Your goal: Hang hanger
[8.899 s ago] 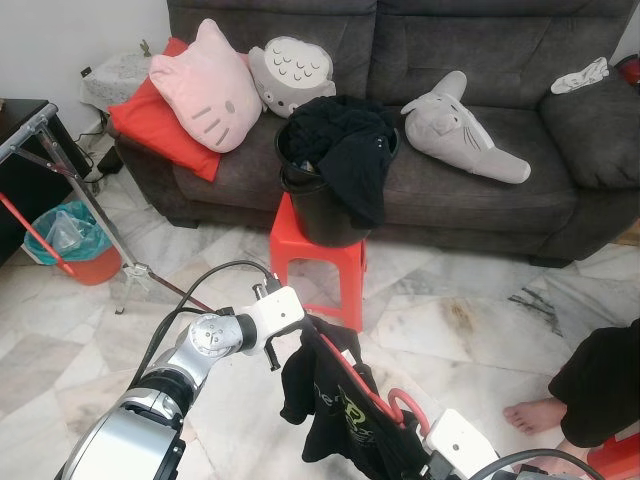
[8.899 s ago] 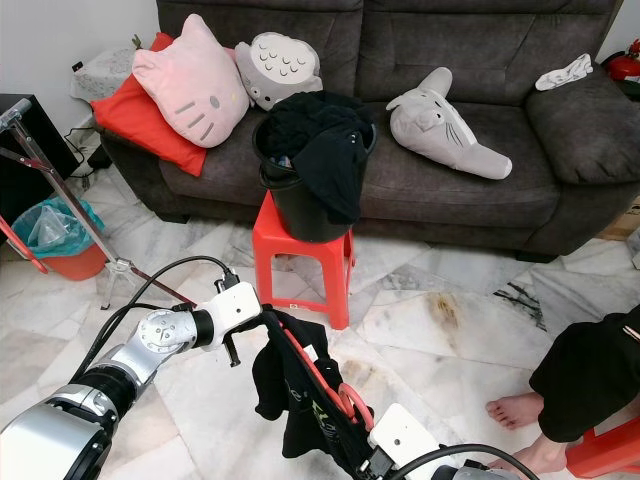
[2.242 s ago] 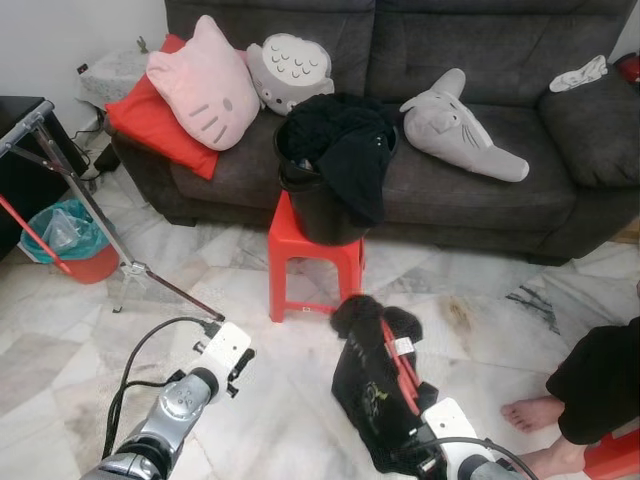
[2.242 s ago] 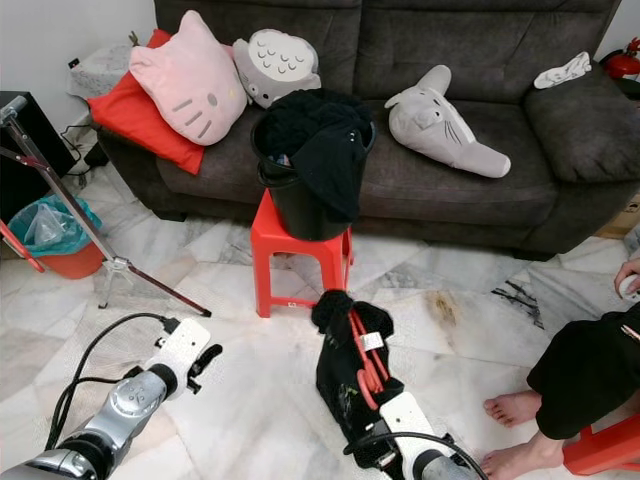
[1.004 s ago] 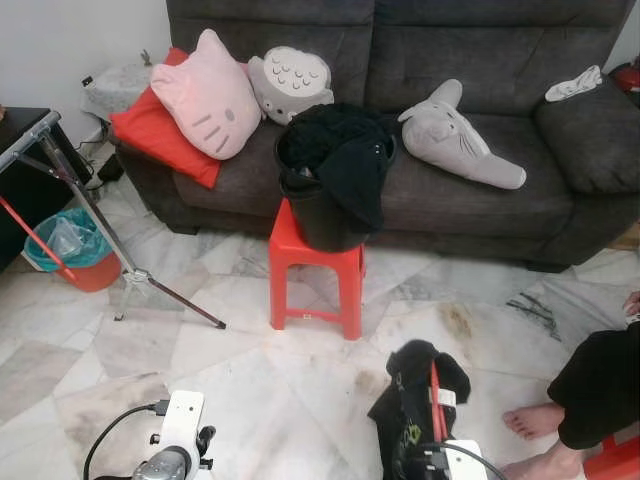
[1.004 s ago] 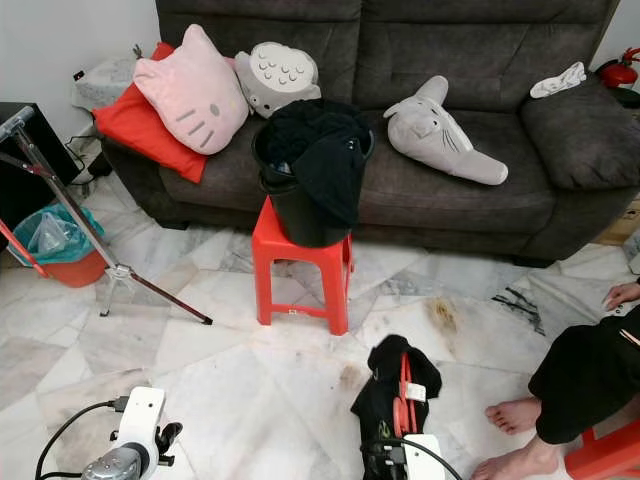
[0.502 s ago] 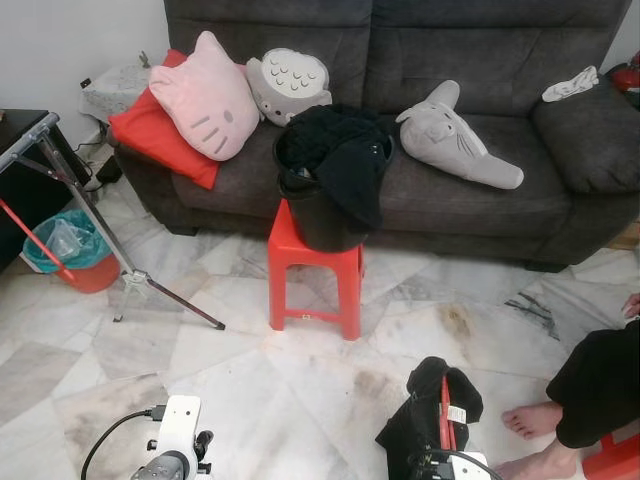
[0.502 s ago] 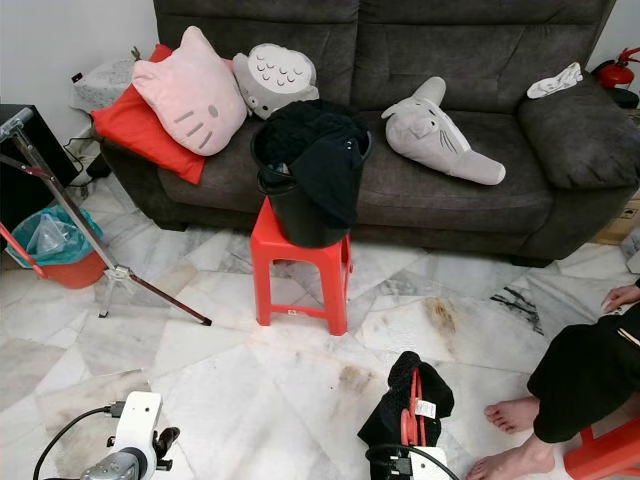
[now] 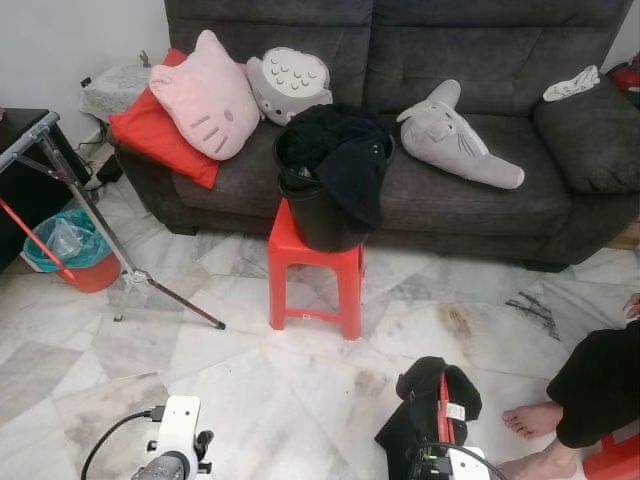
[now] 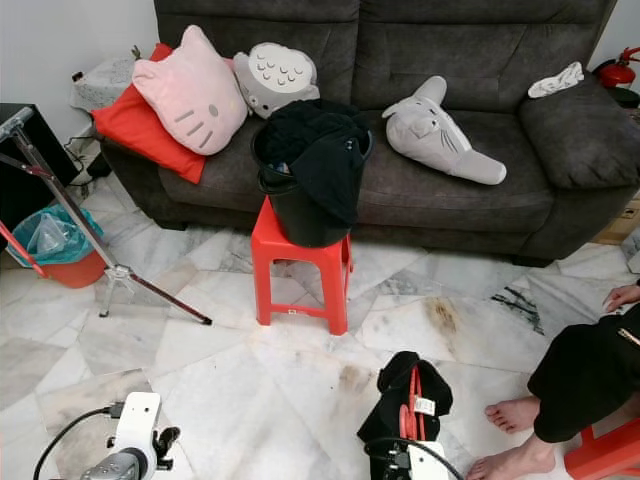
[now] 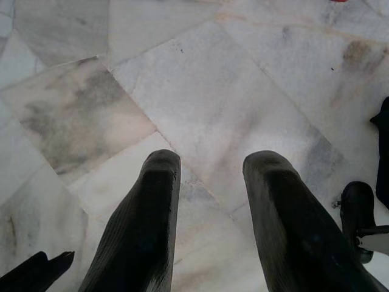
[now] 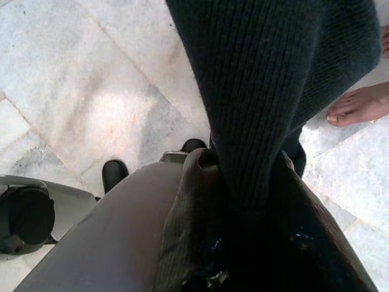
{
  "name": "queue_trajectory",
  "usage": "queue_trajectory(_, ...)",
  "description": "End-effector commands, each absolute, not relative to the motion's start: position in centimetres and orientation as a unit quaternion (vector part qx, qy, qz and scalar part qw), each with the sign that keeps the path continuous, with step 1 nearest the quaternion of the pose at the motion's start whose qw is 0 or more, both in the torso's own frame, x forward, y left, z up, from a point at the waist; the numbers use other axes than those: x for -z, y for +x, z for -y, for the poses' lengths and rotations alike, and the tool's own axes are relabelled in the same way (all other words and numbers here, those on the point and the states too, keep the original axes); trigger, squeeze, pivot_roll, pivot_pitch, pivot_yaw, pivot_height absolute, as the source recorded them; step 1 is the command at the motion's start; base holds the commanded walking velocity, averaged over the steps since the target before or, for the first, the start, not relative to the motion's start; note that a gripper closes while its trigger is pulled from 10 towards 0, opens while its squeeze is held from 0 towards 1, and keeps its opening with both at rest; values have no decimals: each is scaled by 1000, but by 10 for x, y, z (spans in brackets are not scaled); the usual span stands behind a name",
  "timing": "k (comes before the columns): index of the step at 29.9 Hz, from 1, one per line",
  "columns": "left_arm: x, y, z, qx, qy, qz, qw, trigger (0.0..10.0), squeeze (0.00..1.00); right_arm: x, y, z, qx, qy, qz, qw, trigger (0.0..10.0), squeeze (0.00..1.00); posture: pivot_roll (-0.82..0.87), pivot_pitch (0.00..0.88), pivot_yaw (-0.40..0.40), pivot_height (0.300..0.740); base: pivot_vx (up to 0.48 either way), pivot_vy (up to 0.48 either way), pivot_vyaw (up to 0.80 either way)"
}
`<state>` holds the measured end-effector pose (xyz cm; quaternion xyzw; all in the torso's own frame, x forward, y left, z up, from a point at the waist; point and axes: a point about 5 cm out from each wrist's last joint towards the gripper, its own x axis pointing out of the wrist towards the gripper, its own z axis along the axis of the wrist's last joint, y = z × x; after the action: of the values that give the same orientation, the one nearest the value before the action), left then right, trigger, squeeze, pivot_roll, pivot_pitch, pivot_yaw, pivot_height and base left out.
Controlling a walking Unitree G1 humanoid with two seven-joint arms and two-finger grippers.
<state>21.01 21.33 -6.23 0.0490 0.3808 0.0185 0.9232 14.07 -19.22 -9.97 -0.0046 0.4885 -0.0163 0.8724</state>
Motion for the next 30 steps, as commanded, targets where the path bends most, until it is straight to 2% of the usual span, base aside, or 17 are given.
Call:
queue_trajectory(1, 65, 204, -216, -21, 51, -390, 919, 10000, 0, 102, 137, 190, 21, 1, -496, 868, 10000, 0, -17, 0, 42, 740, 0, 0, 0)
queue_trajectory(10, 65, 206, -215, -11, 56, -388, 920, 10000, 0, 102, 132, 200, 26, -2, -503, 864, 10000, 0, -19, 0, 47, 740, 0, 0, 0)
queue_trajectory(18, 65, 206, -216, -18, 54, -390, 919, 10000, 0, 106, 109, 213, 45, 7, -515, 856, 10000, 0, -24, 3, 47, 740, 0, 0, 0)
queue_trajectory(30, 62, 209, -217, -20, 52, -386, 921, 10000, 0, 101, 130, 206, 41, 14, -495, 868, 10000, 0, -18, 40, 49, 740, 0, 0, 0)
